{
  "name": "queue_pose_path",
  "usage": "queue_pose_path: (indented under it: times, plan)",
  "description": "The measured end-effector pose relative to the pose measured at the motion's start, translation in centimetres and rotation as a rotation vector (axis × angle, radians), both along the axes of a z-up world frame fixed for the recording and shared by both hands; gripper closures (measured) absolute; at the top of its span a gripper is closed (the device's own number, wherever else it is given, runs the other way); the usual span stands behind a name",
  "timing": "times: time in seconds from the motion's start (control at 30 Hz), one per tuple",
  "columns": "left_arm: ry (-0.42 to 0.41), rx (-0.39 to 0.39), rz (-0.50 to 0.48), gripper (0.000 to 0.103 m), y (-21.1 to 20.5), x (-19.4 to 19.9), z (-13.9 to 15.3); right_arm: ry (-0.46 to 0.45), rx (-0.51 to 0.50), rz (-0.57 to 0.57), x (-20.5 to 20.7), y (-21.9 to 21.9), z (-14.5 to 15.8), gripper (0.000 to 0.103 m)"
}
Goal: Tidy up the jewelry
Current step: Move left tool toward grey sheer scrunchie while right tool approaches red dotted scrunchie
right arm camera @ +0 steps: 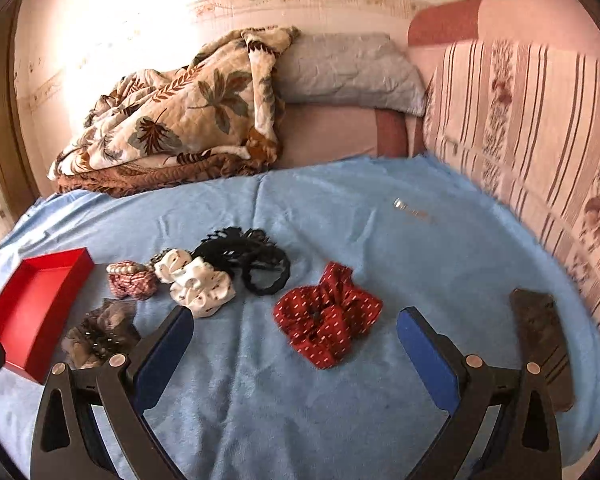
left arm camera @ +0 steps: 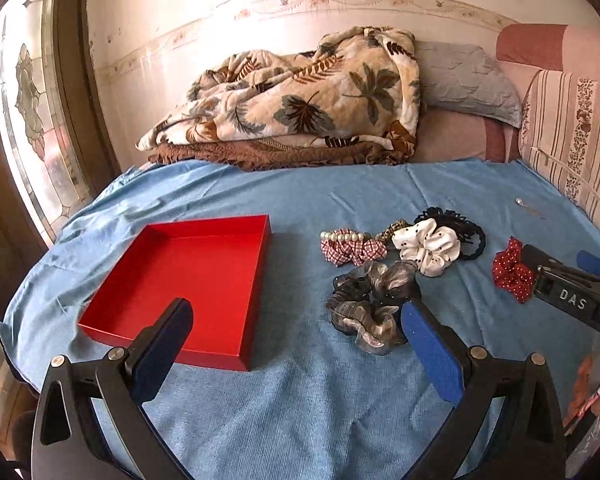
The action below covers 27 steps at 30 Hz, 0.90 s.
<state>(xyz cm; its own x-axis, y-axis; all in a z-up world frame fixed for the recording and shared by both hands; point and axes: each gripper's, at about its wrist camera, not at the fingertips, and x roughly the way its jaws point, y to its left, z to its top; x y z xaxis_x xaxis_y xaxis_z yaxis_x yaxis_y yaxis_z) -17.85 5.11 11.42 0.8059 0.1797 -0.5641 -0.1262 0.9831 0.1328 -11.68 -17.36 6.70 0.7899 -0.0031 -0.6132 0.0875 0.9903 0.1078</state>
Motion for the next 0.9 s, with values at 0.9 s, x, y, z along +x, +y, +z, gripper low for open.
queue_pose_path:
  times: [0.9]
  plan:
    - [0.094,0.030,-0.039,0.000,-0.1,2.9,-1.8,0.128,-0.018,-0.002,3.9,-3.7,-0.8,0.000]
